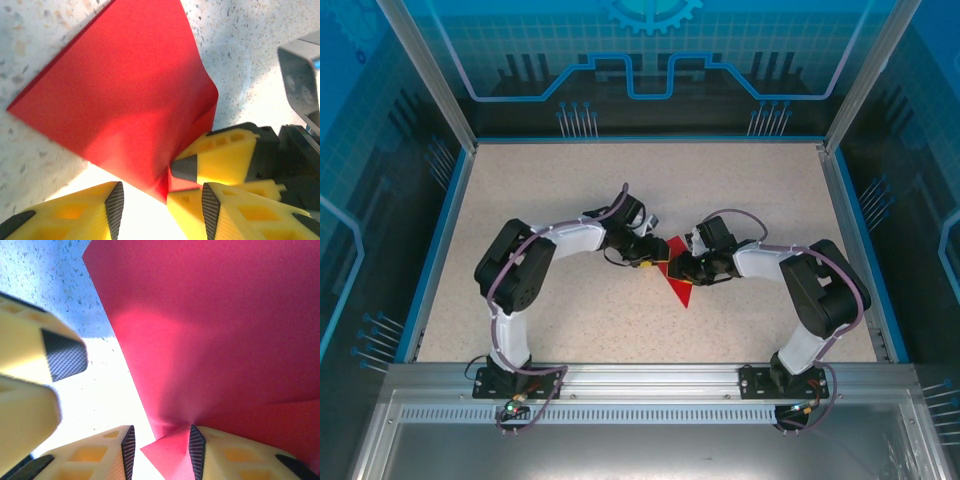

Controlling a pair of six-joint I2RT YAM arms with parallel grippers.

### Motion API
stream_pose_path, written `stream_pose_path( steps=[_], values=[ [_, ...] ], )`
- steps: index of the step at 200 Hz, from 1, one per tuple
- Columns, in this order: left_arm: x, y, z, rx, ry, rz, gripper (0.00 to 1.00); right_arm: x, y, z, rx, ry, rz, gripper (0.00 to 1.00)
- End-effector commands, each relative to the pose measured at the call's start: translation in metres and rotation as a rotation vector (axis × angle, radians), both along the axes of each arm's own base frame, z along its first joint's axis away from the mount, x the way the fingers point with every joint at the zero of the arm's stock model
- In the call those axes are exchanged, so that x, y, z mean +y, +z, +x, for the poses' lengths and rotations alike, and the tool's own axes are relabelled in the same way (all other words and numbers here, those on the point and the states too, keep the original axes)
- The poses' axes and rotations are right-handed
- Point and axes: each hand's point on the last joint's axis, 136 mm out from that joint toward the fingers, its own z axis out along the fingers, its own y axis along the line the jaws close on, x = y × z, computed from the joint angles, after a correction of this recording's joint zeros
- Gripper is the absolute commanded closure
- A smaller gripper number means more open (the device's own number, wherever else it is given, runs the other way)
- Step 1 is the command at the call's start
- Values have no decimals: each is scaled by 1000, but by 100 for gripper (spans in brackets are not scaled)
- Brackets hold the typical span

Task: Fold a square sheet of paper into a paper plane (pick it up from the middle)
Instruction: Third fold the triangle at the center of the table.

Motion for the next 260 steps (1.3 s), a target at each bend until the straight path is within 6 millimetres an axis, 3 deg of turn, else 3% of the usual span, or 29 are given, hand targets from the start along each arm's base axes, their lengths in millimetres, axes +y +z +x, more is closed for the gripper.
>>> stream_pose_path(
  steps=[1, 65, 122, 176, 260],
  values=[
    [12, 16, -7, -6, 52, 2, 52, -10, -13, -8, 13, -11, -59, 62],
    [19, 23, -34, 1, 123, -36, 62, -12, -17, -11, 34, -33, -35, 68],
    [-12, 20, -56, -30, 28, -66, 71, -16, -22, -13, 62, -50, -40, 78],
    [-27, -4, -54, -3, 18, -63, 80, -17, -21, -15, 62, -44, -45, 88],
    [-39, -8, -41, -25, 17, -78, 82, -18, -24, -18, 69, -38, -42, 96]
  ],
)
